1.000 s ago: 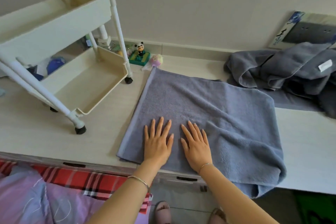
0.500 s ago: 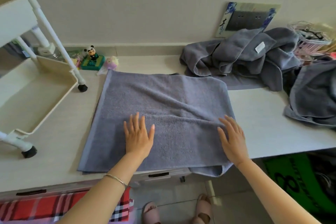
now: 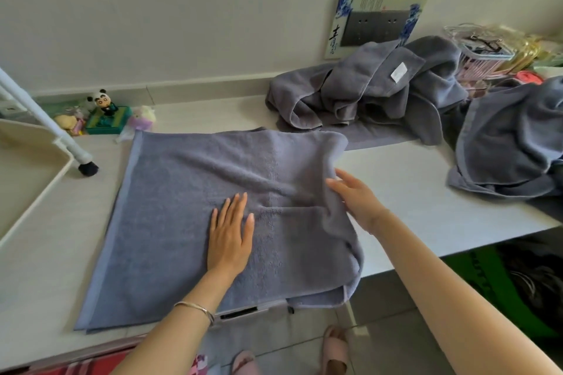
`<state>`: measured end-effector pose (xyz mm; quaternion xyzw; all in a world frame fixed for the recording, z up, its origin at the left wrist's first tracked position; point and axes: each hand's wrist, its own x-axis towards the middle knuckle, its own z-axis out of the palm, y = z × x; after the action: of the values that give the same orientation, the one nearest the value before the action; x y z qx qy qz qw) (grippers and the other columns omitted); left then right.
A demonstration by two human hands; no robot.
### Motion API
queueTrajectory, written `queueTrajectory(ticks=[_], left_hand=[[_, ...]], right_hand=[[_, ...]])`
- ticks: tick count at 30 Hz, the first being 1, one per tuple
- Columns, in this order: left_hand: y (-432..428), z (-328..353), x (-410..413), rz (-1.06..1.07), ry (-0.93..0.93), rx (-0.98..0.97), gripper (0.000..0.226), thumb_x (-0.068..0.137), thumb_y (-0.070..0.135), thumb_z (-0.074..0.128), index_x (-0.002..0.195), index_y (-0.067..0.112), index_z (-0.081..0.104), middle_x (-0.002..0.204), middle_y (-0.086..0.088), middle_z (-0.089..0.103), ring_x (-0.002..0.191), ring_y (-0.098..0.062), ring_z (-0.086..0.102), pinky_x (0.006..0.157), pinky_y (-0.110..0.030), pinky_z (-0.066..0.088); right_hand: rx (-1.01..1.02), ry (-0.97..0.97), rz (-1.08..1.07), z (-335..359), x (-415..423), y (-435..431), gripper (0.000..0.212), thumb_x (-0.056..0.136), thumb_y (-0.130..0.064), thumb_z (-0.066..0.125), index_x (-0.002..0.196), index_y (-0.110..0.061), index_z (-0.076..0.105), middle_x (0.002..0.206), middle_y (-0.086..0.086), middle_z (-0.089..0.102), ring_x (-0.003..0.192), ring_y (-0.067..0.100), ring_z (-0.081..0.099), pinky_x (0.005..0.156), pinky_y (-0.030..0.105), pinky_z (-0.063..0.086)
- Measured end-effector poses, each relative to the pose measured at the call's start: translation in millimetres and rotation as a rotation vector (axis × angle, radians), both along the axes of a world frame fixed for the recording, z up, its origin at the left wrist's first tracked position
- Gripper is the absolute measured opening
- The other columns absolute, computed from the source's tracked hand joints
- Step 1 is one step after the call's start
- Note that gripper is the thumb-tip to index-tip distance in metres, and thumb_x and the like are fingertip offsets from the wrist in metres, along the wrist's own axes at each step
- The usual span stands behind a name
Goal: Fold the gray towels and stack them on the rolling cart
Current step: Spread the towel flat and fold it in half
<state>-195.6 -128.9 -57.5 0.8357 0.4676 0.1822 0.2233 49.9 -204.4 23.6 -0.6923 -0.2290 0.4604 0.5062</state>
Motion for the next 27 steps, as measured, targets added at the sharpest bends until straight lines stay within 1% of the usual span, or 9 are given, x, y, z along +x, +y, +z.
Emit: queueTrajectory(ticks=[3,6,8,10,13,15,18,23,27], left_hand=[[1.2,3.5,-2.4,0.044,-0.221,-0.057,0.065,0.093,0.054,0.015,0.147,0.021,0.028,0.149,0.014,0.025,0.140,-0.005,0.024,0.115,-0.020,0.005],[0.3,6.6,-5.1,0.079,-0.344,-0.113,0.060,0.092,0.052,0.020,0.145,0.025,0.028,0.146,0.016,0.027,0.135,0.002,0.024,0.114,-0.019,0.011],[-0.8,6.8,-6.8,0.074,-0.335,-0.105,0.059,0.092,0.052,0.019,0.145,0.027,0.027,0.147,0.016,0.026,0.136,0.002,0.023,0.114,-0.018,0.010],[-0.6,6.5,-7.3,0.072,-0.321,-0.103,0.059,0.092,0.052,0.018,0.146,0.028,0.025,0.148,0.016,0.026,0.137,0.001,0.023,0.115,-0.020,0.009],[0.7,4.5,-6.0,0.069,-0.274,-0.092,0.062,0.092,0.053,0.016,0.147,0.025,0.025,0.150,0.012,0.027,0.140,-0.004,0.023,0.118,-0.027,0.012],[1.2,2.6,-6.1,0.062,-0.229,-0.073,0.066,0.092,0.056,0.014,0.147,0.022,0.026,0.152,0.007,0.029,0.142,-0.008,0.023,0.118,-0.027,0.010],[1.6,1.1,-5.4,0.066,-0.183,-0.055,0.078,0.089,0.067,0.002,0.148,0.021,0.027,0.153,0.005,0.029,0.142,-0.008,0.021,0.117,-0.024,0.006],[1.5,-1.4,-5.8,0.062,-0.098,-0.063,0.080,0.087,0.069,-0.006,0.150,0.027,0.020,0.156,0.006,0.024,0.144,-0.006,0.014,0.119,-0.027,0.004],[1.9,-1.7,-5.9,0.066,-0.088,-0.067,0.082,0.086,0.069,-0.007,0.150,0.026,0.020,0.155,0.005,0.025,0.145,-0.008,0.014,0.119,-0.030,0.006]], right_hand=[[-0.036,-0.289,0.365,2.8,-48.7,24.6,0.043,0.094,-0.014,0.056,0.136,-0.014,0.047,0.089,0.005,0.051,0.079,0.012,0.048,0.066,0.015,0.040],[-0.156,-0.516,0.788,-11.9,-70.6,30.5,0.045,0.092,-0.018,0.059,0.135,-0.019,0.048,0.086,0.003,0.054,0.071,0.010,0.048,0.071,0.015,0.037],[-0.076,-0.507,0.664,-11.7,-69.2,30.9,0.028,0.092,-0.022,0.058,0.120,-0.019,0.062,0.083,0.001,0.059,0.070,0.008,0.051,0.071,0.017,0.041],[0.029,-0.497,0.298,-10.3,-58.3,32.1,0.013,0.090,-0.019,0.061,0.099,-0.016,0.070,0.074,-0.003,0.060,0.059,0.002,0.050,0.063,0.013,0.041],[-0.099,-0.527,-0.126,-19.7,-30.8,27.4,0.013,0.086,-0.018,0.065,0.089,-0.006,0.067,0.072,-0.001,0.059,0.060,0.009,0.053,0.064,0.016,0.046],[-0.260,-0.364,-0.124,-26.7,-20.6,21.3,0.025,0.089,-0.024,0.063,0.090,0.001,0.066,0.077,0.006,0.061,0.064,0.018,0.054,0.064,0.029,0.052],[-0.321,-0.044,-0.079,-26.1,-24.7,14.0,0.019,0.091,-0.023,0.061,0.089,-0.005,0.064,0.070,0.005,0.058,0.056,0.013,0.050,0.044,0.015,0.046],[-0.229,0.125,-0.084,-26.2,-37.7,15.9,0.020,0.091,-0.021,0.061,0.102,-0.005,0.066,0.073,0.004,0.051,0.059,0.010,0.044,0.050,0.011,0.047],[-0.220,0.106,-0.077,-27.7,-42.0,19.3,0.025,0.087,-0.039,0.063,0.082,-0.015,0.064,0.069,0.001,0.052,0.063,0.012,0.045,0.060,0.020,0.042]])
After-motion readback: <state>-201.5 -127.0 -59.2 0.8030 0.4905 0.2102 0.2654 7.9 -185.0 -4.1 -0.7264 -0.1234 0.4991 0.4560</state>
